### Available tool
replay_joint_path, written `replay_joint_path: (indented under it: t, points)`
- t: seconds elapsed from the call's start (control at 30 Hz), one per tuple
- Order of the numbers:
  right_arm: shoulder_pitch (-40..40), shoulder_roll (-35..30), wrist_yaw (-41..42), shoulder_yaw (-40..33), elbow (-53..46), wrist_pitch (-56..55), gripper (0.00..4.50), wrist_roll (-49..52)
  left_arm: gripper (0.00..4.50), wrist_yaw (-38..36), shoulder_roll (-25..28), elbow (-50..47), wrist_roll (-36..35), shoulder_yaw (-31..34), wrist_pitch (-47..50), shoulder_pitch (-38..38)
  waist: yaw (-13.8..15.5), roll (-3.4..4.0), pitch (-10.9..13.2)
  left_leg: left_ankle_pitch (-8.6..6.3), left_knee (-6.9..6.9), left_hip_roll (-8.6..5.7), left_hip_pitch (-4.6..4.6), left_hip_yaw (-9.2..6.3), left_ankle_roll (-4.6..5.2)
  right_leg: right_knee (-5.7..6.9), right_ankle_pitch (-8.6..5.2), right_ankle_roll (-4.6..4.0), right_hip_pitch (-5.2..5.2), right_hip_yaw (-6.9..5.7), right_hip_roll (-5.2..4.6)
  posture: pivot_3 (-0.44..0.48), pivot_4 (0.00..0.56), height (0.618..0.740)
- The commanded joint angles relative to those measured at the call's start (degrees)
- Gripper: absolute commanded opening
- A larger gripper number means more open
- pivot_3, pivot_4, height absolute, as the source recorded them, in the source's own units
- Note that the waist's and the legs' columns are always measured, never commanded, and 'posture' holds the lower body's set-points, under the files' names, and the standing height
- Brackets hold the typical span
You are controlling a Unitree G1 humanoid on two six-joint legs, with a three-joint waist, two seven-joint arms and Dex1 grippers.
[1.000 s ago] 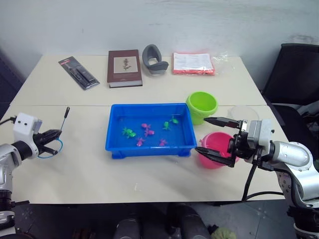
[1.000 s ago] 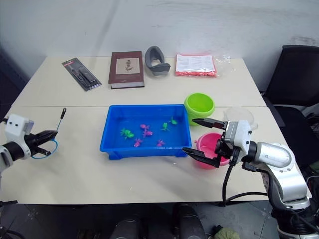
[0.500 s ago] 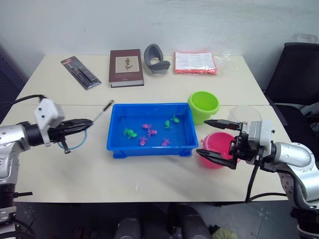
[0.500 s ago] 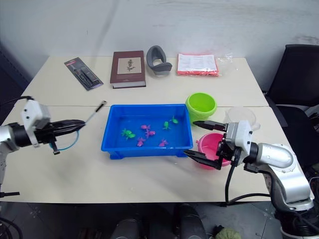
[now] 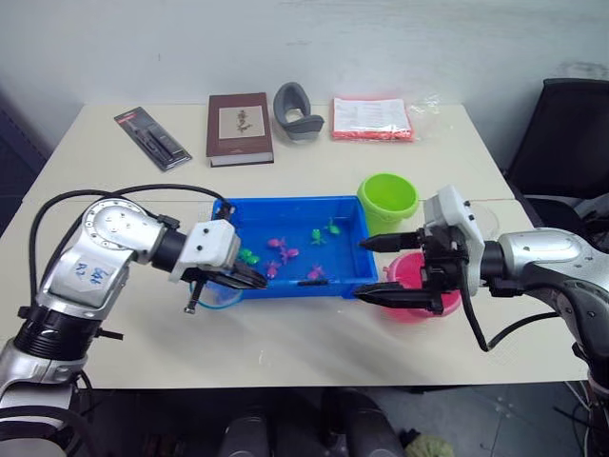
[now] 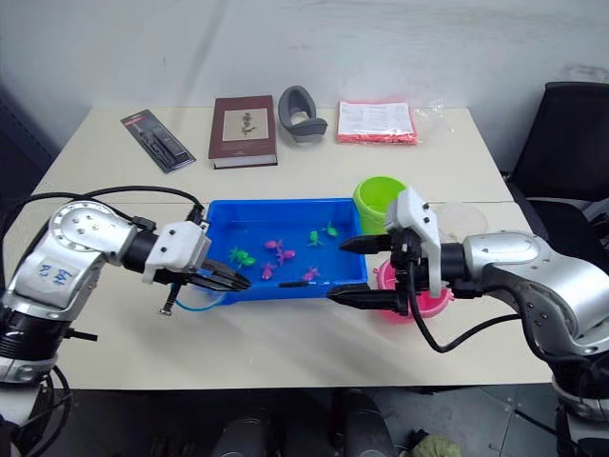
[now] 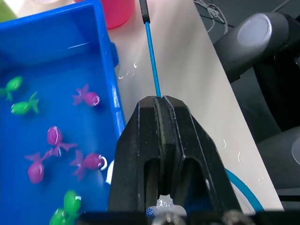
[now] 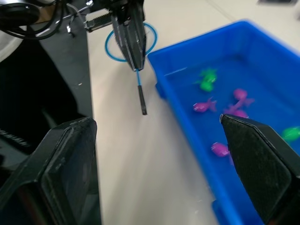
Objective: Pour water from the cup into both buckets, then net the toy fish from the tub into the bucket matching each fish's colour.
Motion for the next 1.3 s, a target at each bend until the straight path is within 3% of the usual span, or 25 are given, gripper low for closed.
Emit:
replay_joint_path:
  t: [0.03,0.4,0.8,0.93,1.1,1.13,1.3]
  points:
    - [-1.93,1.85,-1.38,0.87,-1.58,2.19,4.50,1.13,0.02,1.26,-2.53,-0.39,-0.72,-0.23,2.36,-2.40,0.04,-0.01,0.00,0.01,0.01,-0.02,-0.01,0.00,0.03,-0.04,0.00,0.01,0.00,0.01,-0.02,0.000,0.150,0.740]
    - [-0.63,11.06,-9.15,3.17,-0.20,7.21,4.50,1.31,0.02,3.07,-4.33,-1.95,-1.02,-0.11,6.27,-1.04,-0.01,-0.01,0.00,0.07,0.04,-0.01,-0.04,-0.01,0.01,-0.04,0.02,0.05,0.00,0.02,-0.01,0.000,0.150,0.740]
    - [-4.09,14.38,-10.31,3.72,2.29,10.07,4.50,0.97,0.02,3.86,-4.48,-2.60,0.35,-0.76,7.15,-0.93,-0.12,-0.01,0.00,0.08,0.04,0.01,-0.06,-0.05,0.01,-0.02,0.02,0.05,-0.01,0.00,0.02,0.000,0.150,0.740]
    - [-4.91,14.46,-9.87,4.44,2.59,10.38,2.76,0.32,0.00,4.05,-4.55,-2.80,0.41,-0.73,7.27,-0.88,-0.07,-0.01,0.00,0.08,0.04,0.00,-0.07,-0.05,0.01,-0.01,0.03,0.05,-0.01,-0.01,0.00,0.000,0.150,0.740]
    - [-5.32,15.01,-9.81,4.88,3.05,10.22,0.24,-0.33,0.00,4.51,-4.54,-3.56,0.00,-0.46,8.07,-0.75,-0.08,-0.01,0.00,0.07,0.04,0.00,-0.10,-0.05,0.02,0.00,0.03,0.06,-0.01,-0.02,0.00,0.000,0.150,0.740]
    - [-5.33,15.06,-9.66,4.92,3.12,10.07,0.07,-0.51,0.00,4.62,-4.54,-3.79,-0.12,-0.36,8.27,-0.73,-0.09,-0.01,0.00,0.07,0.04,-0.01,-0.10,-0.06,0.02,-0.01,0.03,0.06,-0.01,-0.01,0.00,0.000,0.150,0.740]
    - [-5.78,15.83,-7.84,5.61,3.81,7.52,0.07,-2.59,0.00,4.28,-4.72,-4.52,-2.08,1.26,8.62,-0.52,-0.12,-0.01,0.00,0.07,0.04,0.00,-0.09,-0.06,0.02,-0.01,0.03,0.06,-0.01,-0.01,0.01,0.000,0.150,0.740]
